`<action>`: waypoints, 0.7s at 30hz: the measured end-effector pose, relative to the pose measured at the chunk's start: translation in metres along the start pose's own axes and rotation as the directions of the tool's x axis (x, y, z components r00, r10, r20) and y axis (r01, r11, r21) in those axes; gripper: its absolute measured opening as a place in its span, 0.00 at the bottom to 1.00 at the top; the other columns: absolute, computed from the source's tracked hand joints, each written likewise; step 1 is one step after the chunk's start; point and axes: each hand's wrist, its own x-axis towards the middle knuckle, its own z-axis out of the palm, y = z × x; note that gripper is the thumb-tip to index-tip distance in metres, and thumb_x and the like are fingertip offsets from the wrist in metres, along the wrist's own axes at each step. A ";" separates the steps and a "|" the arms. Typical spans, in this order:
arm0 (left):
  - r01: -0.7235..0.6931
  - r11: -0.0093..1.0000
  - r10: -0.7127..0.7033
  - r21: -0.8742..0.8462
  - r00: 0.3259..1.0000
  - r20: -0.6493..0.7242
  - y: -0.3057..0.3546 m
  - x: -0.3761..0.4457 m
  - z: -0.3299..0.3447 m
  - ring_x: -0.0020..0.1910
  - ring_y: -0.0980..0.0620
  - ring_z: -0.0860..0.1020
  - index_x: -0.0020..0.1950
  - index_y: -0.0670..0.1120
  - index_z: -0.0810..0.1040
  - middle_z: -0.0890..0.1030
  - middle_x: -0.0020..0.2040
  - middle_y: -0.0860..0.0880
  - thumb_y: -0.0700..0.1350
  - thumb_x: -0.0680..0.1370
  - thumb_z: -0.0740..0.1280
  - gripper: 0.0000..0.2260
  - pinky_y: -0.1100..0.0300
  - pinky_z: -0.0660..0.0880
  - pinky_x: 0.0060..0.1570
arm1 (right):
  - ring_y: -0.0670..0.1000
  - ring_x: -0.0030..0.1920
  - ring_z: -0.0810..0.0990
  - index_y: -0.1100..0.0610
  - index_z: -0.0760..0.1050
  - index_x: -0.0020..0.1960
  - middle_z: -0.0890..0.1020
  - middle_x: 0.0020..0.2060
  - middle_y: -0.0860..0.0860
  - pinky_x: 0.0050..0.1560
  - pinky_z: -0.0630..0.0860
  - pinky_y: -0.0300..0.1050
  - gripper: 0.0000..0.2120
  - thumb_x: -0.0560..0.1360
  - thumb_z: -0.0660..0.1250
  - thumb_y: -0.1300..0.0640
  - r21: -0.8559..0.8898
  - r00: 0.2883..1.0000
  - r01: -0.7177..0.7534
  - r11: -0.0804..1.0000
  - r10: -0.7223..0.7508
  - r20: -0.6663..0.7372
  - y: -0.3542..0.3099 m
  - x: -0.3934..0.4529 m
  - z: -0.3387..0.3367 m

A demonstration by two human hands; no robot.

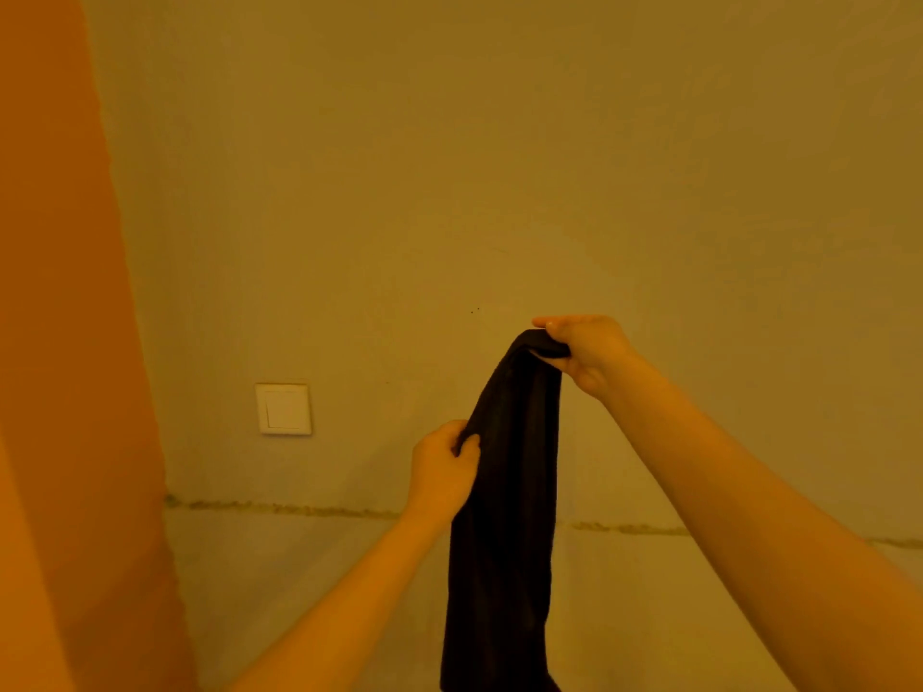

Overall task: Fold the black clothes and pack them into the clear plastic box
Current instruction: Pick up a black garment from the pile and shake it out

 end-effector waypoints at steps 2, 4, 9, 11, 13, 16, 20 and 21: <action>0.039 0.998 -0.037 -0.047 0.999 0.037 0.001 0.005 -0.010 0.36 0.55 0.78 0.42 0.47 0.79 0.80 0.37 0.49 0.41 0.79 0.62 0.09 0.67 0.74 0.34 | 0.54 0.45 0.78 0.69 0.75 0.54 0.77 0.50 0.58 0.34 0.80 0.40 0.09 0.77 0.59 0.69 0.061 1.000 -0.019 0.998 0.019 -0.005 -0.004 0.002 -0.012; 0.081 0.991 -0.072 -0.105 0.993 0.090 0.005 0.010 -0.017 0.38 0.55 0.78 0.43 0.47 0.79 0.81 0.38 0.49 0.42 0.80 0.61 0.09 0.66 0.75 0.37 | 0.52 0.43 0.78 0.69 0.75 0.55 0.78 0.47 0.57 0.34 0.80 0.40 0.09 0.77 0.60 0.69 0.070 1.000 -0.021 0.997 0.022 -0.011 -0.007 0.002 -0.022; 0.022 0.999 -0.009 -0.048 0.966 0.260 0.023 0.018 -0.026 0.42 0.52 0.81 0.49 0.47 0.76 0.82 0.45 0.48 0.44 0.75 0.69 0.04 0.65 0.77 0.37 | 0.46 0.37 0.74 0.60 0.78 0.46 0.75 0.44 0.52 0.26 0.74 0.31 0.09 0.79 0.59 0.63 -0.124 0.997 -0.038 0.991 0.031 -0.064 -0.007 0.004 -0.043; -0.018 0.998 -0.006 0.064 0.938 0.346 0.028 0.023 -0.032 0.41 0.55 0.81 0.47 0.49 0.77 0.82 0.45 0.49 0.44 0.73 0.71 0.06 0.66 0.77 0.36 | 0.44 0.31 0.71 0.58 0.77 0.44 0.74 0.43 0.52 0.23 0.71 0.29 0.11 0.80 0.58 0.62 -0.141 0.997 -0.065 0.988 0.058 -0.054 -0.006 0.005 -0.052; -0.083 0.979 0.002 0.184 0.916 0.402 0.033 0.028 -0.039 0.41 0.56 0.80 0.45 0.49 0.78 0.82 0.44 0.49 0.43 0.74 0.70 0.02 0.63 0.79 0.39 | 0.43 0.30 0.70 0.58 0.77 0.43 0.74 0.43 0.52 0.23 0.71 0.28 0.10 0.80 0.58 0.62 -0.071 0.993 -0.108 0.992 0.105 -0.053 -0.006 0.006 -0.061; -0.141 0.947 0.001 0.290 0.901 0.433 0.038 0.039 -0.052 0.44 0.51 0.81 0.48 0.47 0.79 0.82 0.45 0.46 0.42 0.77 0.65 0.04 0.60 0.78 0.45 | 0.43 0.25 0.72 0.60 0.77 0.43 0.73 0.39 0.53 0.22 0.71 0.28 0.10 0.79 0.59 0.62 0.084 0.983 -0.175 0.981 0.179 -0.033 -0.008 0.006 -0.073; -0.095 0.964 -0.020 0.249 0.907 0.421 0.042 0.048 -0.066 0.45 0.52 0.80 0.45 0.48 0.80 0.82 0.44 0.47 0.41 0.78 0.63 0.06 0.63 0.76 0.45 | 0.43 0.24 0.77 0.63 0.76 0.47 0.76 0.41 0.54 0.27 0.75 0.30 0.06 0.77 0.62 0.61 0.233 0.986 -0.164 0.959 0.152 0.069 -0.008 0.005 -0.089; -0.074 0.970 -0.030 0.230 0.908 0.419 0.042 0.050 -0.068 0.44 0.53 0.80 0.44 0.48 0.80 0.82 0.43 0.48 0.41 0.78 0.64 0.07 0.63 0.76 0.45 | 0.43 0.27 0.80 0.63 0.76 0.48 0.77 0.43 0.54 0.30 0.76 0.31 0.06 0.75 0.63 0.62 0.236 0.987 -0.141 0.962 0.118 0.109 -0.008 0.004 -0.092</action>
